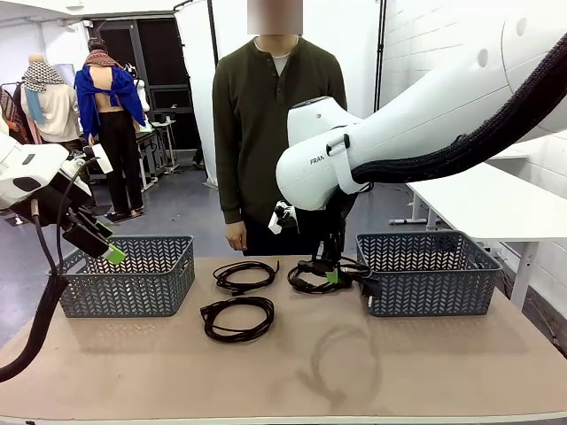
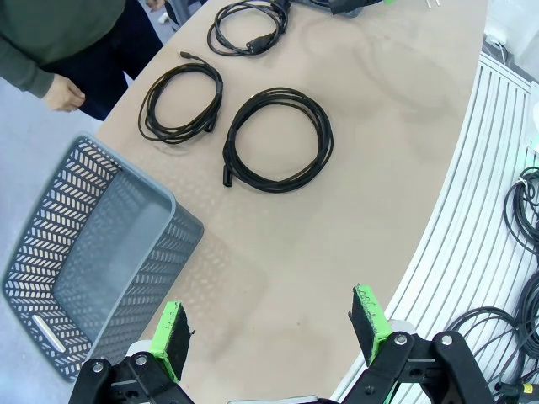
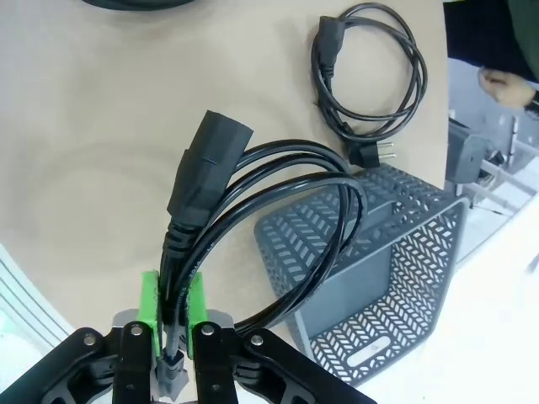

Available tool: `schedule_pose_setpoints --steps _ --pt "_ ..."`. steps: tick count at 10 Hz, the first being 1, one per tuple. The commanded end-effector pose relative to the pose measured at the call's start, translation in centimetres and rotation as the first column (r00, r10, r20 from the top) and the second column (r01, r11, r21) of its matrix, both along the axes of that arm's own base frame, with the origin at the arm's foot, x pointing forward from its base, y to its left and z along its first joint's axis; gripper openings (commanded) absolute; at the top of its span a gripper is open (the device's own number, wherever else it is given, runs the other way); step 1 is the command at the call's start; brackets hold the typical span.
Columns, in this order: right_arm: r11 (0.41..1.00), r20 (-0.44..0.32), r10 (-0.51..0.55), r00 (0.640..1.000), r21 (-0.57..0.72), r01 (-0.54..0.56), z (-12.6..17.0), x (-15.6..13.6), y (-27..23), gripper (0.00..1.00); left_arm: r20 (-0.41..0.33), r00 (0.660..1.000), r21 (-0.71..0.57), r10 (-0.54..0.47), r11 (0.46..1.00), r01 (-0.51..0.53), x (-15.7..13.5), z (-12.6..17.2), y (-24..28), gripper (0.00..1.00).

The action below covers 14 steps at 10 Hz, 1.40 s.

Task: Organize the cables according to human instructions.
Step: Pick up a bundle of cables and place it in the basket indicated by the human.

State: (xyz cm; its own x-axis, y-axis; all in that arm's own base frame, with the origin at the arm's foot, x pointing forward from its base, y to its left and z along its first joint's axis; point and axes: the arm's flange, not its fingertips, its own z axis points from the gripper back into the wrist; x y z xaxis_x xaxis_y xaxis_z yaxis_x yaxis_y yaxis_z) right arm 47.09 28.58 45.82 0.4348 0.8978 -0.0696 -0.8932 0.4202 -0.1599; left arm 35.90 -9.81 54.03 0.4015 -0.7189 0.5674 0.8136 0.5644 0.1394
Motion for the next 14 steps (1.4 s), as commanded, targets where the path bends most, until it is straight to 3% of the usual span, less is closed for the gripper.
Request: schedule_pose_setpoints --steps 1,5,11,14 --pt "1.0 0.017 0.002 1.0 0.004 -0.002 0.2 0.2 0.0 0.0 0.014 1.0 -0.019 -0.007 1.0 0.007 0.1 -0.3 0.2 1.0" --pt "1.0 0.0 0.0 1.0 0.0 0.0 0.0 0.0 0.0 0.0 0.014 1.0 -0.019 -0.007 1.0 0.007 0.1 -0.3 0.2 1.0" --pt "0.994 0.055 0.044 0.998 -0.1 -0.039 4.7 0.2 2.3 0.0 0.014 1.0 -0.019 -0.007 1.0 0.007 0.1 -0.3 0.2 1.0" --pt "0.96 0.057 0.275 0.96 -0.065 -0.271 6.7 0.1 -2.0 0.0 0.014 1.0 -0.019 -0.007 1.0 0.007 0.1 -0.3 0.2 1.0"
